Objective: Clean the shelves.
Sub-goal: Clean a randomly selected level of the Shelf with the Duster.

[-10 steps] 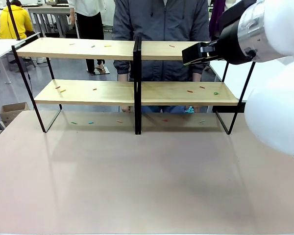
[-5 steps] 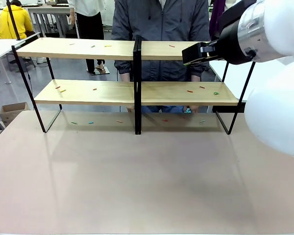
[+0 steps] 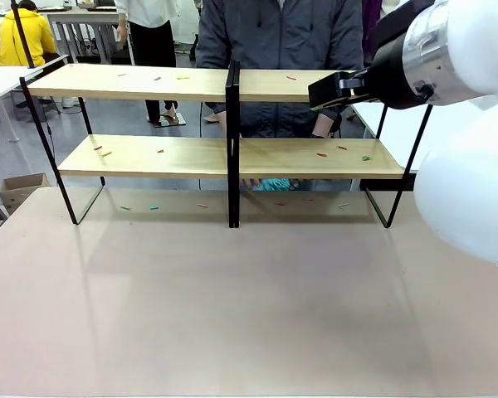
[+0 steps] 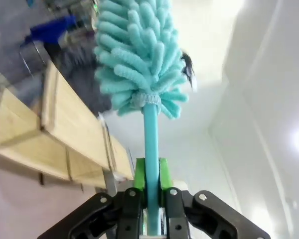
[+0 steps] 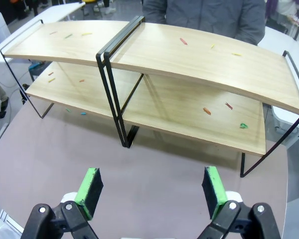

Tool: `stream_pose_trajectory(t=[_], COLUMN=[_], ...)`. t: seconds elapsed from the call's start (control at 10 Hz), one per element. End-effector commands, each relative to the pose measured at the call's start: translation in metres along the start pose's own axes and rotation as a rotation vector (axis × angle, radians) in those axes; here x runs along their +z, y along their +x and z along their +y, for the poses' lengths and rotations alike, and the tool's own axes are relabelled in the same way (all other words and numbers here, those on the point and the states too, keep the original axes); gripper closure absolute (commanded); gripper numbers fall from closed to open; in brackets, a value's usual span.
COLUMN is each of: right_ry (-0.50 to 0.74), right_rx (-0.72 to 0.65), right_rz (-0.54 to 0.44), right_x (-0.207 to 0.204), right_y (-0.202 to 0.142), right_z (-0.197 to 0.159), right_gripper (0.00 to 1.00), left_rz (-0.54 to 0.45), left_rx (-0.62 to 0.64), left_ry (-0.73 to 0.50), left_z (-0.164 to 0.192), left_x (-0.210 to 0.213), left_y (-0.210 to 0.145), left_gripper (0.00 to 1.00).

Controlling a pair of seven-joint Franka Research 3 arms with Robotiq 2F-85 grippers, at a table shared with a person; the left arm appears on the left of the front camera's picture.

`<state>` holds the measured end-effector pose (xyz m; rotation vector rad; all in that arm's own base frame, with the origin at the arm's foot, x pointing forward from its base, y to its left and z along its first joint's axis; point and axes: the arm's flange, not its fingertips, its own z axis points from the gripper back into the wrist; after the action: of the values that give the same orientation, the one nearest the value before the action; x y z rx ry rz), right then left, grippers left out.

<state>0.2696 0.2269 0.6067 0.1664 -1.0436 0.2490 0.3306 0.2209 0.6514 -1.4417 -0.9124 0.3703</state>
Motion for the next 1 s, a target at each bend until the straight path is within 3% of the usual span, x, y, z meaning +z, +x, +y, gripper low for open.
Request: stream_pose_trajectory(t=[0.0,0.1,0.2,0.4,0.6,0.7,0.8,0.9], right_ry=[0.0,0.0,0.0,0.0,0.0,0.0,0.0,0.0], right_rx=[0.0,0.0,0.0,0.0,0.0,0.0,0.0,0.0], right_rz=[-0.002,-0.002,-0.002,-0.002,-0.002,-0.002,-0.002,-0.002], right_x=[0.0,0.0,0.0,0.0,0.0,0.0,0.0,0.0], right_y=[0.001,0.001,0.001,0.001,0.001,0.001,0.001,0.001], right_z=[0.0,0.0,0.0,0.0,0.0,0.0,0.0,0.0], right_gripper=[0.0,0.0,0.0,0.0,0.0,0.0,0.0,0.0], left_rz=[0.593,0.893,1.115,1.444,1.806,1.711,1.251,1.251], left_rx=[-0.101,-0.136,-0.193,-0.228,-0.278,-0.319,0.001,0.001], left_ry=[-0.131,-0.093,0.011,0.136,0.2,0.32,0.152,0.152], left_z=[-0.035,-0.031,-0.015,0.019,0.046,0.061,0.037,0.037], left_x=[-0.003,-0.014,-0.028,-0.042,-0.035,-0.048,-0.043,-0.043], left_y=[-0.058,-0.095,-0.132,-0.19,-0.219,-0.242,-0.232,-0.232], left_gripper=[0.87,0.87,0.87,0.87,0.87,0.87,0.87,0.87])
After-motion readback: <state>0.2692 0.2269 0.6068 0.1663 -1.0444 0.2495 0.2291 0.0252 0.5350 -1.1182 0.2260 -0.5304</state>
